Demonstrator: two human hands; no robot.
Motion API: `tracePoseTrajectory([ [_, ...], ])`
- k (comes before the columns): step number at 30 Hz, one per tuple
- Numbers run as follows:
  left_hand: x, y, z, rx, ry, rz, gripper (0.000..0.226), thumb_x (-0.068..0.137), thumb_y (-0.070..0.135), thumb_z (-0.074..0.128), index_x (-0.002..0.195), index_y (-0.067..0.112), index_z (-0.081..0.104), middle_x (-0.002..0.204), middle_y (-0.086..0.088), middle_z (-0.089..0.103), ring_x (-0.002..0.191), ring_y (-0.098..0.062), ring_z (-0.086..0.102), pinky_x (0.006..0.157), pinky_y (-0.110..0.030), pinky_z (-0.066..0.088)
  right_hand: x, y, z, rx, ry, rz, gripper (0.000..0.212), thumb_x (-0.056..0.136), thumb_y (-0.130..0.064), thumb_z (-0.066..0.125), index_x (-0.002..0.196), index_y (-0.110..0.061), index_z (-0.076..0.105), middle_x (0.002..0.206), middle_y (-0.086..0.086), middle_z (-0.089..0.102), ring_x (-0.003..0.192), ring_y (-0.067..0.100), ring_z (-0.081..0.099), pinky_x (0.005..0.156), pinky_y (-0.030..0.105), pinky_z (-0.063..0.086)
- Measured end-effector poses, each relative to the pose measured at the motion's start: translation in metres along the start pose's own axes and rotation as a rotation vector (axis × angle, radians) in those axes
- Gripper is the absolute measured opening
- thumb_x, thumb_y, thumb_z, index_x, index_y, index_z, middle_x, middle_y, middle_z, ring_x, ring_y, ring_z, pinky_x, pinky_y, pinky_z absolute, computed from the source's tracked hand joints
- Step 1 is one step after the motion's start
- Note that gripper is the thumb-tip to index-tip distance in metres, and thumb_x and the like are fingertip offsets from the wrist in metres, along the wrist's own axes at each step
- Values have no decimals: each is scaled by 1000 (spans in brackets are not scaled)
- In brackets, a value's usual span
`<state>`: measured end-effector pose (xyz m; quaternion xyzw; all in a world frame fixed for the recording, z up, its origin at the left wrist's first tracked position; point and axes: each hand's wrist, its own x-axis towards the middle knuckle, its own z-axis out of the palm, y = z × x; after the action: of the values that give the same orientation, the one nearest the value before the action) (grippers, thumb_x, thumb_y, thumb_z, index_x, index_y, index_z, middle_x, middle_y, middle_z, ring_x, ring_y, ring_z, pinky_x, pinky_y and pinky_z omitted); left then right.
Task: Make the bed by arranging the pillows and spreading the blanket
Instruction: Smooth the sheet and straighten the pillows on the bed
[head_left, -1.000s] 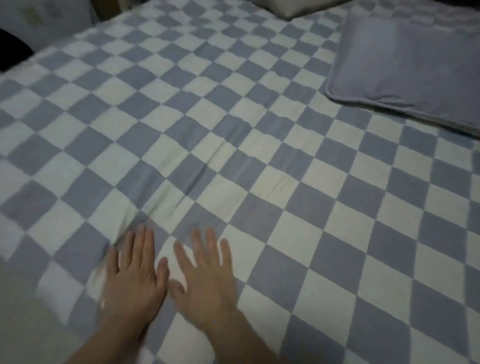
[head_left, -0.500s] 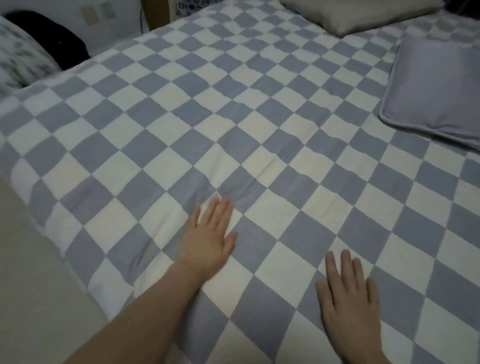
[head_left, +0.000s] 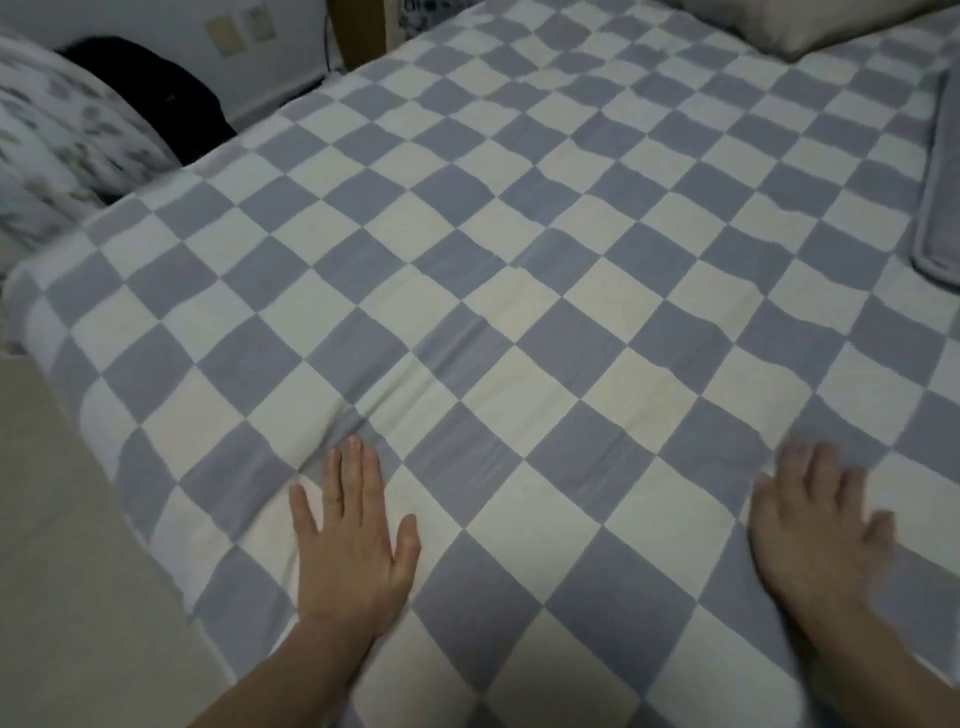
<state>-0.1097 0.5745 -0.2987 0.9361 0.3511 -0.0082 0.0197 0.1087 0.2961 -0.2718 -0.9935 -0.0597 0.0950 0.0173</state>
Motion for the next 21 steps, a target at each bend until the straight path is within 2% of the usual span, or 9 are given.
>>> tracePoseTrajectory([
  [4, 5, 3, 0, -65, -19, 24, 71, 92, 47, 1, 143, 1, 18, 148, -18, 31, 136, -33, 26, 111, -51, 2, 2, -145, -3, 1, -7, -223, 56, 95, -46, -3, 147, -29, -12, 157, 0, -15, 145, 26, -12, 115, 51, -5],
  [8, 24, 3, -3, -169, 19, 216, 78, 75, 33, 31, 144, 2, 12, 146, -19, 34, 132, -34, 31, 112, -49, 7, -29, -253, 11, -6, -45, -384, 62, 80, -54, -25, 140, -38, -26, 150, -4, -30, 141, 24, -26, 109, 51, -18],
  [11, 71, -29, -20, -244, 7, 496, 65, 82, 33, 30, 139, 2, 35, 143, -13, 41, 133, -29, 38, 113, -41, 8, -38, -274, 17, -24, -109, -503, 58, 75, -59, -25, 131, -46, -30, 141, -12, -41, 134, 16, -37, 106, 43, -28],
  [13, 127, -80, -29, -151, 7, 583, 61, 87, 37, 28, 133, 3, 47, 139, -13, 47, 129, -28, 47, 112, -39, 11, -42, -271, 8, 53, -115, -534, 60, 76, -68, -21, 134, -51, -21, 146, -18, -32, 137, 9, -32, 110, 35, -25],
  [15, 185, -149, -33, -15, 78, 504, 63, 92, 39, 18, 134, 0, 45, 140, -16, 46, 129, -31, 45, 113, -41, 12, -41, -263, -11, 230, -105, -464, 64, 82, -67, -5, 142, -47, 1, 155, -15, -9, 145, 7, -10, 118, 34, -8],
  [17, 227, -209, -37, 54, 62, 397, 66, 93, 40, 14, 136, -3, 41, 141, -21, 43, 129, -36, 43, 113, -42, 13, -29, -255, -24, 267, 94, -148, 69, 87, -55, 8, 147, -24, 26, 155, 4, 22, 142, 25, 21, 115, 45, 18],
  [18, 239, -235, -40, 62, 23, 354, 66, 92, 38, 16, 137, -3, 40, 141, -22, 43, 129, -38, 43, 112, -43, 14, -25, -268, -26, 240, 149, 73, 68, 88, -51, 10, 146, -19, 27, 153, 10, 25, 139, 31, 25, 112, 48, 22],
  [19, 245, -250, -42, 63, -8, 321, 65, 90, 37, 18, 137, -3, 40, 141, -22, 42, 129, -39, 42, 112, -43, 13, -27, -293, -21, 200, 140, 206, 65, 90, -49, 10, 148, -21, 21, 155, 10, 19, 141, 32, 19, 113, 50, 17],
  [21, 248, -251, -46, 31, -3, 270, 63, 90, 33, 19, 136, -4, 41, 140, -24, 43, 129, -39, 42, 112, -43, 11, -58, -368, 8, 136, 64, 82, 62, 92, -50, 6, 149, -27, 8, 159, 4, 6, 146, 28, 5, 115, 48, 3],
])
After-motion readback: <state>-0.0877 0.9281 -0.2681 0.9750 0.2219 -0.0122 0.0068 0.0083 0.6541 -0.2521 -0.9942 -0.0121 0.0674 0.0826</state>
